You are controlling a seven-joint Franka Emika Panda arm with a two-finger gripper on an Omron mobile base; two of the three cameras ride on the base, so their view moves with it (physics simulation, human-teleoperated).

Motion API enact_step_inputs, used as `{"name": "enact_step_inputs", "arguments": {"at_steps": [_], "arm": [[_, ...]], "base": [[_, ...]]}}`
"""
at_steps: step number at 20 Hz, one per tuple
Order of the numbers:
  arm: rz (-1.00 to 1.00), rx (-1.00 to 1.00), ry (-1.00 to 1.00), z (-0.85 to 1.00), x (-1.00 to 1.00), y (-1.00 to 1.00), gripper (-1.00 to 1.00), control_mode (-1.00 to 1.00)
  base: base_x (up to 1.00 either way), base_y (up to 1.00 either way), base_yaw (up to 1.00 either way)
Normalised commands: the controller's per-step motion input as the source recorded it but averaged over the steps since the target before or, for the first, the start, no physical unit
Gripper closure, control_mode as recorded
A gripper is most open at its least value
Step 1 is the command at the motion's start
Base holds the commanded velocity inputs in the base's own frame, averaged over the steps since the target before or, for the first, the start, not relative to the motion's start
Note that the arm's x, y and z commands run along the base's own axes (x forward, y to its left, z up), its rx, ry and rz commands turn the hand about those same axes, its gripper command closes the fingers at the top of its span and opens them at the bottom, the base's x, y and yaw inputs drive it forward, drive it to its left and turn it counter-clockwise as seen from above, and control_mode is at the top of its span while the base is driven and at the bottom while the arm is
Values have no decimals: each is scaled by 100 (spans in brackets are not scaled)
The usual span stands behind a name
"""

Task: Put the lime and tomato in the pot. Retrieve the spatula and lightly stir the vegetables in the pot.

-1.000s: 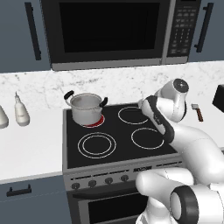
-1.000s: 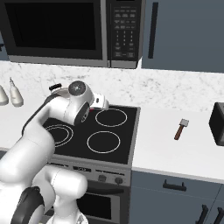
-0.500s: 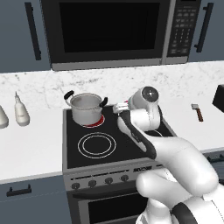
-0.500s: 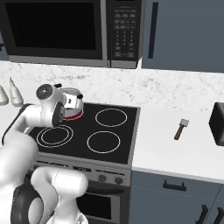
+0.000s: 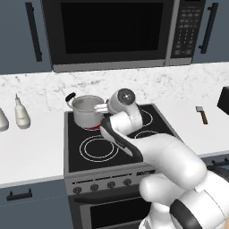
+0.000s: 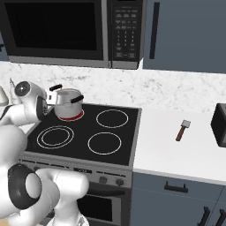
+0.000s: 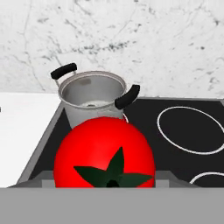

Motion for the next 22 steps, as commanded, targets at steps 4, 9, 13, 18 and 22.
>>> {"name": "enact_step_inputs", "arguments": {"at_steps": [4,9,13,18,22], "arm": [[0,-4,-7,0,53,51,100,-100],[0,-6,-5,-8,66,22,100,-100],[0,-3,0,-14,62,10,100,-100],[0,-1,1,-4,63,0,100,-100],[0,-2,5,-16,59,3,100,-100]], "base": [[0,0,0],[0,0,0],[0,0,0],[0,0,0],[0,0,0]]}}
